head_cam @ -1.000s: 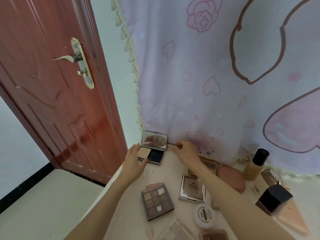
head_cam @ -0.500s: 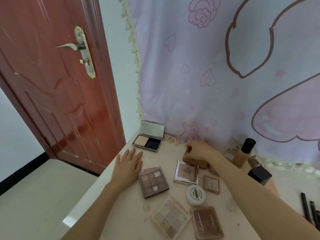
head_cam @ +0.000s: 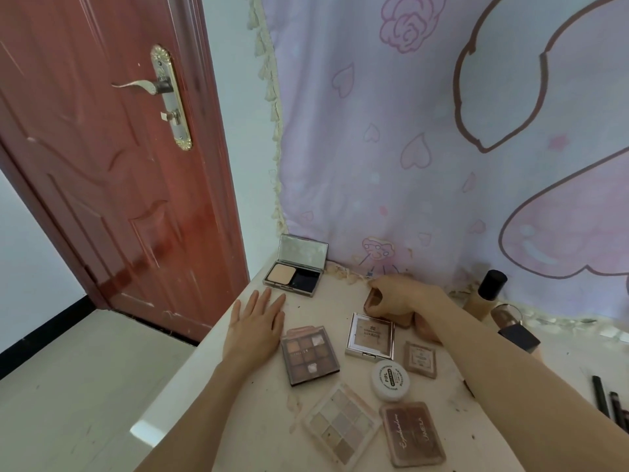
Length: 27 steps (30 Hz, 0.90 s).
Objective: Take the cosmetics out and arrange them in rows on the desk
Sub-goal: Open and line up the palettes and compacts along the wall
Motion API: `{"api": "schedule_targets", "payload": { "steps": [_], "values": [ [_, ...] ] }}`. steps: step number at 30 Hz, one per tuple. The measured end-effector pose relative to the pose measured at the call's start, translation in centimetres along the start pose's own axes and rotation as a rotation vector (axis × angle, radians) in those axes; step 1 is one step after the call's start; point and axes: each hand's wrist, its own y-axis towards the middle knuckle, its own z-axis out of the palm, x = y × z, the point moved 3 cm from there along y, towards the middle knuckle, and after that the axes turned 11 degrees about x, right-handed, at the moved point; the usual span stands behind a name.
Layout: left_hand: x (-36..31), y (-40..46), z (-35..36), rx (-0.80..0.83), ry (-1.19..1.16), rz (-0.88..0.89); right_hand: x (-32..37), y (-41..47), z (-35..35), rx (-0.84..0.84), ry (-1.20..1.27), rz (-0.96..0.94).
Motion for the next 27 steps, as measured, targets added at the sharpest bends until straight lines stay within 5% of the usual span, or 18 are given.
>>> {"api": "schedule_targets", "payload": {
  "steps": [9, 13, 18, 23, 27],
  "values": [
    [0.3, 0.0, -0.8, -0.019, -0.233, 0.022, 0.8, -1.8, -1.6, -0.295, 0.380, -0.082],
    [-0.3, -0.7, -3.4, -0.100, -0.674, 0.056, 2.3, -3.9, -2.8, -0.494, 0.769, -0.187],
    [-5.5, -3.6, -7.9, -0.053, -0.800, 0.314, 4.2, -5.3, -2.9, -0.257, 1.385, -0.321],
    [-9.6, -4.9, -10.5, -0.036, -0.603, 0.519, 6.0, -6.9, -2.4, -0.137, 1.459, -0.365],
    [-10.6, -5.7, -11.1, -0.114, -0.666, 0.555, 5.8, -8.1, -1.9, -0.135, 1.529, -0.416]
  ]
}}
